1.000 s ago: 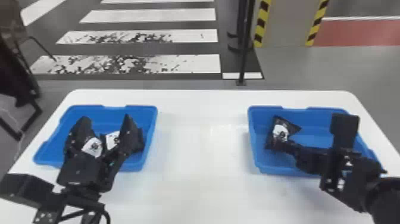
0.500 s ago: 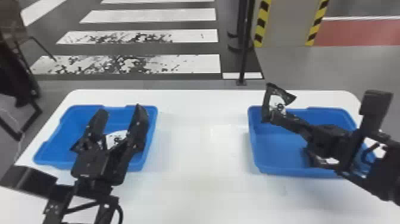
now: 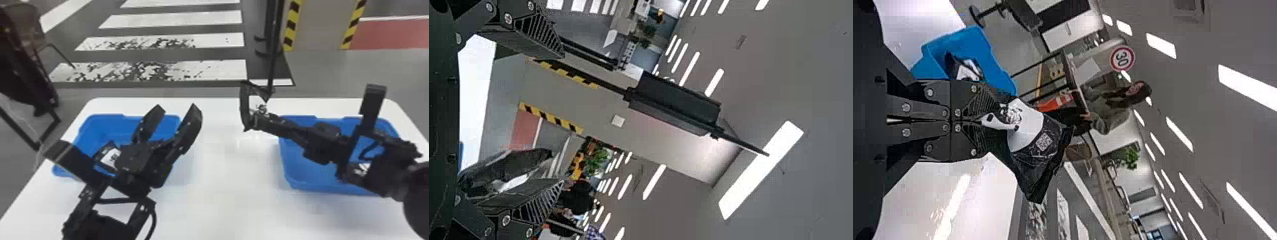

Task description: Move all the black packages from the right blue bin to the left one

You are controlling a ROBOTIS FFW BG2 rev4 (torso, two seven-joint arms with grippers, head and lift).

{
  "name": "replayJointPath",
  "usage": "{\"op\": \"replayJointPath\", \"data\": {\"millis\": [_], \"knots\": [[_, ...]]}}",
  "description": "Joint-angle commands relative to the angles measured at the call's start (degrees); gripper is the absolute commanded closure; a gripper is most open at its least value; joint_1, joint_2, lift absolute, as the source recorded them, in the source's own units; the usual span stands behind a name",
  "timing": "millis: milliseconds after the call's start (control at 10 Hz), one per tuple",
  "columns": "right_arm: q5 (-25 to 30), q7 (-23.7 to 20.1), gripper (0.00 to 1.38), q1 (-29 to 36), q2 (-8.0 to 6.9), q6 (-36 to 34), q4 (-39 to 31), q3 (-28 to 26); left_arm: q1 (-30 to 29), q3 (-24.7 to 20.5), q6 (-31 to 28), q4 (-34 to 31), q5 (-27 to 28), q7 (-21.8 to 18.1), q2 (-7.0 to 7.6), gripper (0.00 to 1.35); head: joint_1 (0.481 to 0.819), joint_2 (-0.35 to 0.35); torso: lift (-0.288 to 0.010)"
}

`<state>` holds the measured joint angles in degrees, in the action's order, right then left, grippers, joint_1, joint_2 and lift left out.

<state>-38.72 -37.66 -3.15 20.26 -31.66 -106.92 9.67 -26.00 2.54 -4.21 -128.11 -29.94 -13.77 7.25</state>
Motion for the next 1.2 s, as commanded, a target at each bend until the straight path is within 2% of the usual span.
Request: {"op": "replayJointPath", "data": {"millis": [0,200,400,1000,1100], "knots": [[-2.9,0.0,1.25,-0.8,0.66,-0.1,-0.6,3.9,0.4,0.2,-2.4,-0.2,1.0,0.0,0.13,0.19,0.689,0.113,-0.179],[-4.9,-0.1,1.25,-1.8,1.01,-0.1,-0.6,7.4,1.3,0.4,-3.0,-0.4,4.9,0.0,0.3,0.19,0.695,0.147,-0.179],[-6.0,-0.1,1.25,-2.8,1.1,0.7,-0.7,10.1,1.3,1.1,-3.2,-0.2,4.1,-0.2,0.48,0.19,0.695,0.18,-0.179],[-8.7,0.0,1.25,-4.2,1.54,1.0,-0.2,15.6,1.7,2.1,-5.1,-0.2,3.3,-0.6,0.57,0.21,0.695,0.222,-0.179],[-8.5,-0.1,1.25,-4.2,1.54,1.1,-0.3,15.7,1.5,2.1,-6.1,-0.4,2.4,-0.8,0.57,0.39,0.695,0.227,-0.179]]}}
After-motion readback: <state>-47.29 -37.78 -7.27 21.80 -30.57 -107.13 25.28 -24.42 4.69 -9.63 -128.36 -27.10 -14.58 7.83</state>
